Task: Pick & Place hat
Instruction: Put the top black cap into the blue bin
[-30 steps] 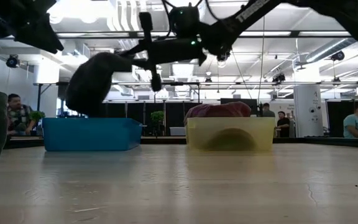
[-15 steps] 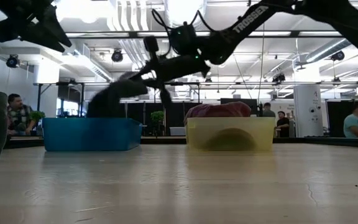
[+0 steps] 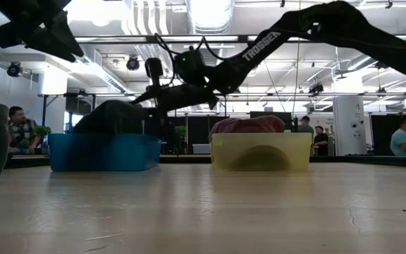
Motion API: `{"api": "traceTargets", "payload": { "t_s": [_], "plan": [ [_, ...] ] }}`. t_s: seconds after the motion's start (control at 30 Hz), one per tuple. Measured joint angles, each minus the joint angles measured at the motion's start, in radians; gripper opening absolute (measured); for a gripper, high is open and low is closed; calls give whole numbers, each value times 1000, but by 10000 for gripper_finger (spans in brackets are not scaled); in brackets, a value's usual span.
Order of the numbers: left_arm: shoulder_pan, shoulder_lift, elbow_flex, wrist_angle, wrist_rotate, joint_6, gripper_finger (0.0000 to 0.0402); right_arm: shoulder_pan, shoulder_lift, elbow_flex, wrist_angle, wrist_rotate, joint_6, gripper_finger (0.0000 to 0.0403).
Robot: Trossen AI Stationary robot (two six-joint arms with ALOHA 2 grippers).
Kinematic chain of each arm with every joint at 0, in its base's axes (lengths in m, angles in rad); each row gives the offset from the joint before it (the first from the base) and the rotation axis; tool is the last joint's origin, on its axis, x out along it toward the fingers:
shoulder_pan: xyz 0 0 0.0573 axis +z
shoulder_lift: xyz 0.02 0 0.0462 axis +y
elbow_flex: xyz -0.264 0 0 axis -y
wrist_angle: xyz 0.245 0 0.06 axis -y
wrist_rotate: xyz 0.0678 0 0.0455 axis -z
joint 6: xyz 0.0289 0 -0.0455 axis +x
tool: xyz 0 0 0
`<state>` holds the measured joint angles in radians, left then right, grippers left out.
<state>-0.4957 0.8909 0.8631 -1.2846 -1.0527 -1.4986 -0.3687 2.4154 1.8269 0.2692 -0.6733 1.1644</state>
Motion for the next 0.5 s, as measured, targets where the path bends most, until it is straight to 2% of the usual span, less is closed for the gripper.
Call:
{"api": "traceTargets", "payload": {
  "t_s": [0.1, 0.23, 0.4, 0.5],
  "plan": [
    [0, 4, 0, 0, 0, 2, 131, 0, 38, 64, -47, -8, -13, 41],
    [0, 2, 0, -2, -6, 5, 131, -9, 66, 158, -240, 9, -132, 48],
    [0, -3, 0, -3, -14, 6, 131, -27, 60, 254, -489, 131, -310, 51],
    [0, -8, 0, -5, -27, 6, 131, -27, 60, 299, -563, 181, -398, 58]
  ]
}}
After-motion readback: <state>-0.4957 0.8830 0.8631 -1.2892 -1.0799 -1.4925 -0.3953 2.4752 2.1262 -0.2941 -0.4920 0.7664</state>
